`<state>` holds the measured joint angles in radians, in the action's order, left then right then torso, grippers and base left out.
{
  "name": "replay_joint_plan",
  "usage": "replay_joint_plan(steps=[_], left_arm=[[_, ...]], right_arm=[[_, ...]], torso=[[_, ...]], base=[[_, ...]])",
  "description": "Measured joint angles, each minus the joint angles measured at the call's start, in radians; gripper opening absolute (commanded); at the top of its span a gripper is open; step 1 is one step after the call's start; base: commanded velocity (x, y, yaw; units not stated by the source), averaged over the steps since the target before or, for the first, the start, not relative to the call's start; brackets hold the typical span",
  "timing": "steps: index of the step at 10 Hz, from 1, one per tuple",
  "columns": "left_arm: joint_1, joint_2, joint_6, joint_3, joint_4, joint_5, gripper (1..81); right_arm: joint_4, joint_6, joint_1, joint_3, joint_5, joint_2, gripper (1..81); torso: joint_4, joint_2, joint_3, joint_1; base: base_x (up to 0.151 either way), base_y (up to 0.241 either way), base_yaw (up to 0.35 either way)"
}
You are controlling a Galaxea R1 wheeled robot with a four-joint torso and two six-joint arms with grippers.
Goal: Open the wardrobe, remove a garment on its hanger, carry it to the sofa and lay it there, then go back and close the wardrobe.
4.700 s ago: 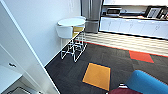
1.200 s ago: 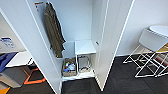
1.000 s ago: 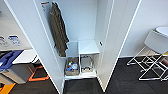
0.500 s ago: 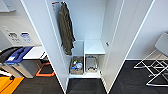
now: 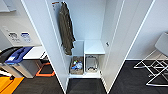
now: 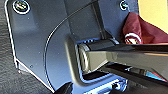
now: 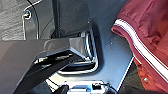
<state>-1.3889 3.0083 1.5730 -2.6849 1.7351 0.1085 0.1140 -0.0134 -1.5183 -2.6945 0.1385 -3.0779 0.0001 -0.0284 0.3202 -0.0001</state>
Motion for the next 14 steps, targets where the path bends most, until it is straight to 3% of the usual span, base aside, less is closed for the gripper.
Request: replay_joint_plan(steps=[4, 14], left_arm=[[-0.002, 0.000, 0.000, 0.000, 0.000, 0.000, 81.1], [-0.004, 0.000, 0.000, 0.000, -0.001, 0.000, 81.1]], right_arm=[[0.000, 0.000, 0.000, 0.000, 0.000, 0.000, 81.1], [-0.001, 0.000, 0.000, 0.000, 0.000, 0.000, 81.1]], torso=[[0.000, 0.000, 0.000, 0.000], [0.000, -0.001, 0.000, 0.001]], base=[[0.000, 0.000, 0.000], [0.108, 0.000, 0.000]])
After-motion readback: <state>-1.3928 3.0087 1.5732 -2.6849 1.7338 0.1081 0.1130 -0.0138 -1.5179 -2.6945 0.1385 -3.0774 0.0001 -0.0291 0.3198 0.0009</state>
